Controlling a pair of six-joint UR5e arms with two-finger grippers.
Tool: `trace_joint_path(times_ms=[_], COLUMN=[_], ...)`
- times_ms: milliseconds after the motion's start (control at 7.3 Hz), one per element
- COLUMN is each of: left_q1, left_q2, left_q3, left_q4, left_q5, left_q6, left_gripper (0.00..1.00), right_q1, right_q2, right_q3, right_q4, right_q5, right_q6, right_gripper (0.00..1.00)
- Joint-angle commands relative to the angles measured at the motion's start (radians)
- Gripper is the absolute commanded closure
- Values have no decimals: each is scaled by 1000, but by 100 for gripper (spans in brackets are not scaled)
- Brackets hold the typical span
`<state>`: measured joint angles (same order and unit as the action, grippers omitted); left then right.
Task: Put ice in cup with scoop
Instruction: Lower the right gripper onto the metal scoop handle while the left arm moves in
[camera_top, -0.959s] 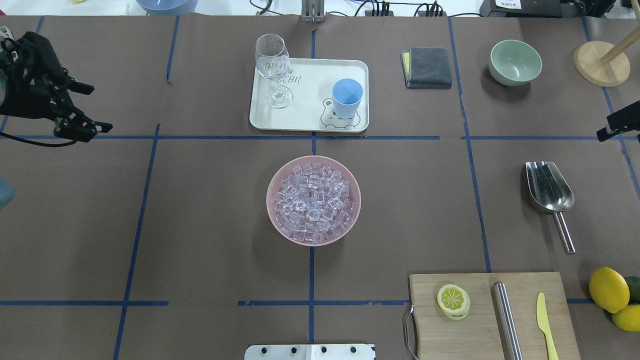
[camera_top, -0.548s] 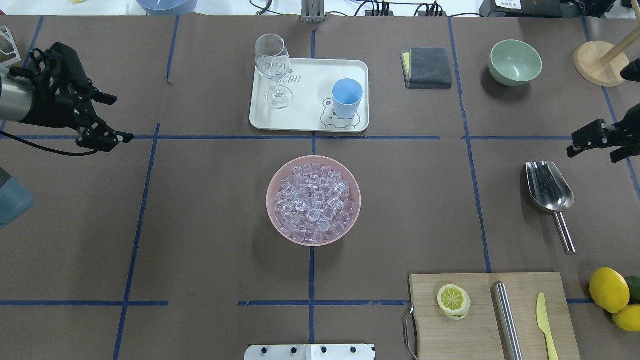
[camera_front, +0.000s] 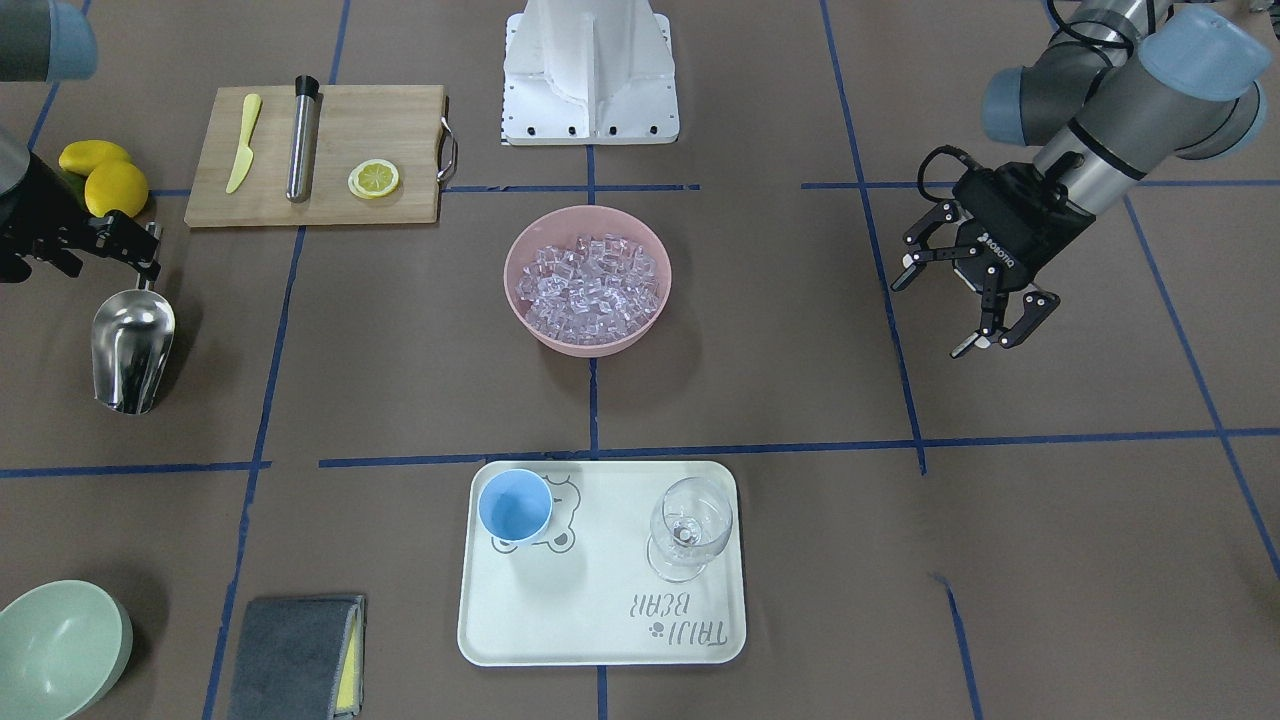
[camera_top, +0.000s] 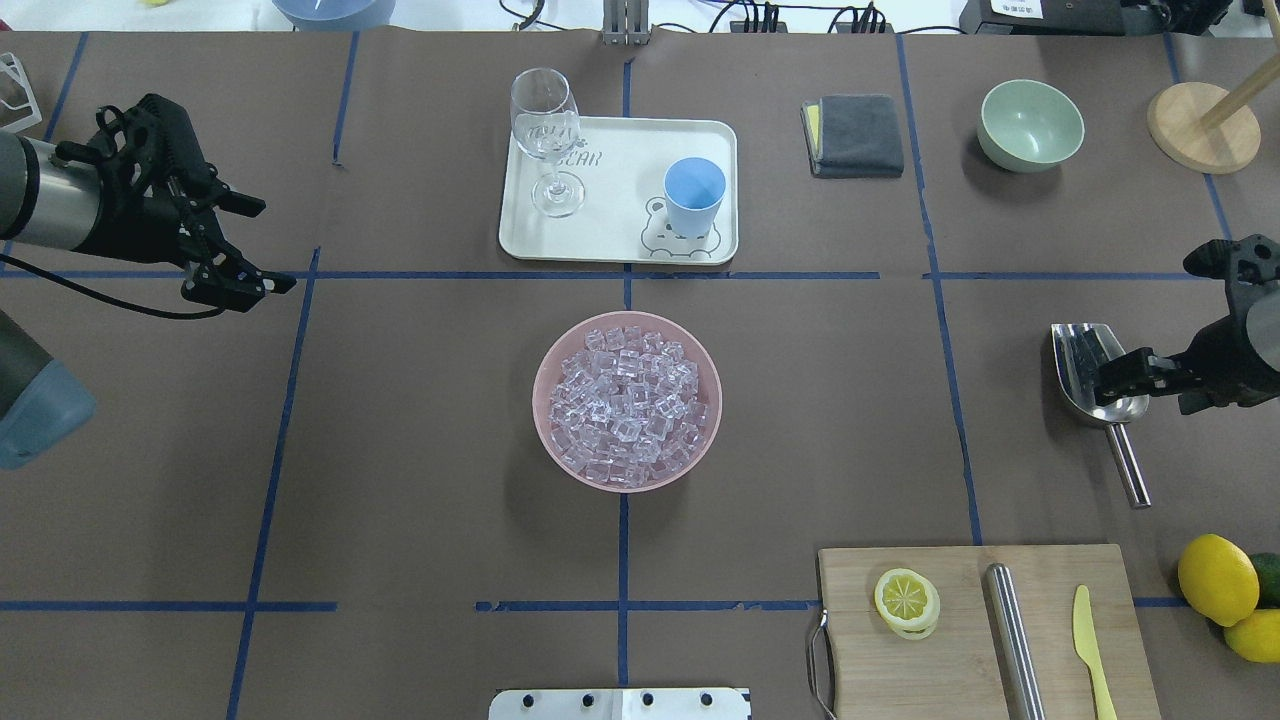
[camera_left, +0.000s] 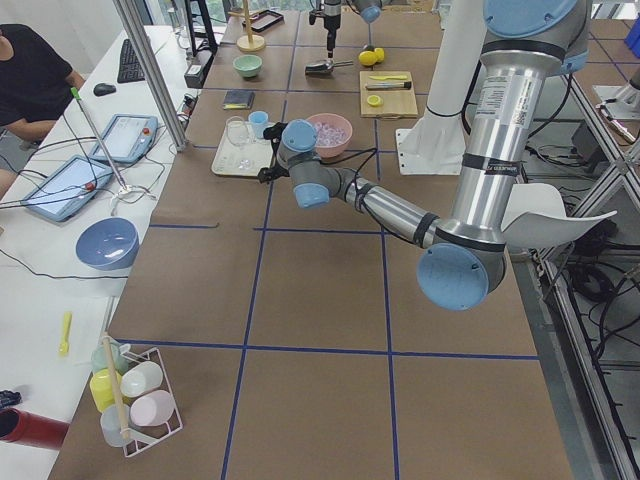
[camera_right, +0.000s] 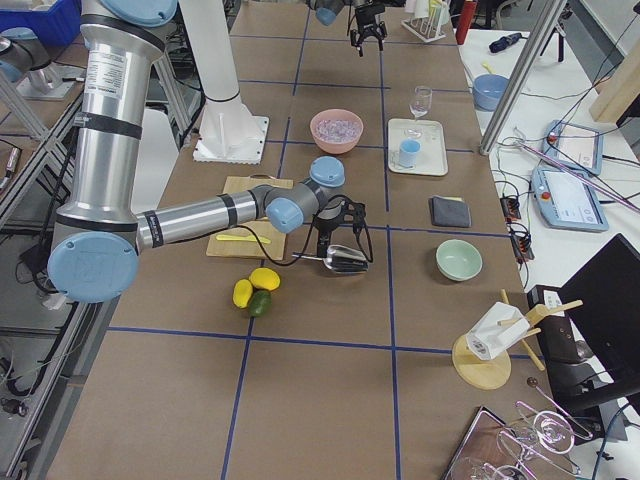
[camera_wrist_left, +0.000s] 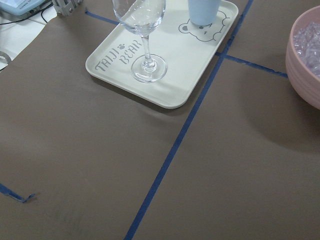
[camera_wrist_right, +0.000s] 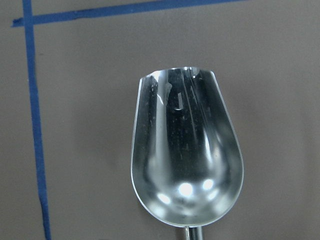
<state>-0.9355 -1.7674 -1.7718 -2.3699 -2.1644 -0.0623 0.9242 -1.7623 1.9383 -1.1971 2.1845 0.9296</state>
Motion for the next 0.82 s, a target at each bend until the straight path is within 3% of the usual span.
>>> trace_joint_path(times_ms=[0, 548, 685], left_q1=[7, 7, 7], left_q2=[-14, -26, -27], left_q3=[5, 9, 9], left_q4=[0, 0, 0], left_q5=[1, 3, 3], left_q6=[-1, -1, -1], left_gripper=[0, 0, 0], right_q1=[-65, -120, -122], right_q2=[-28, -9, 13], right_q3=[-8, -82, -87], right_q4=[8, 11, 5], right_q5=[-5, -11, -12], right_q6=[14, 5, 5], right_gripper=[0, 1, 10])
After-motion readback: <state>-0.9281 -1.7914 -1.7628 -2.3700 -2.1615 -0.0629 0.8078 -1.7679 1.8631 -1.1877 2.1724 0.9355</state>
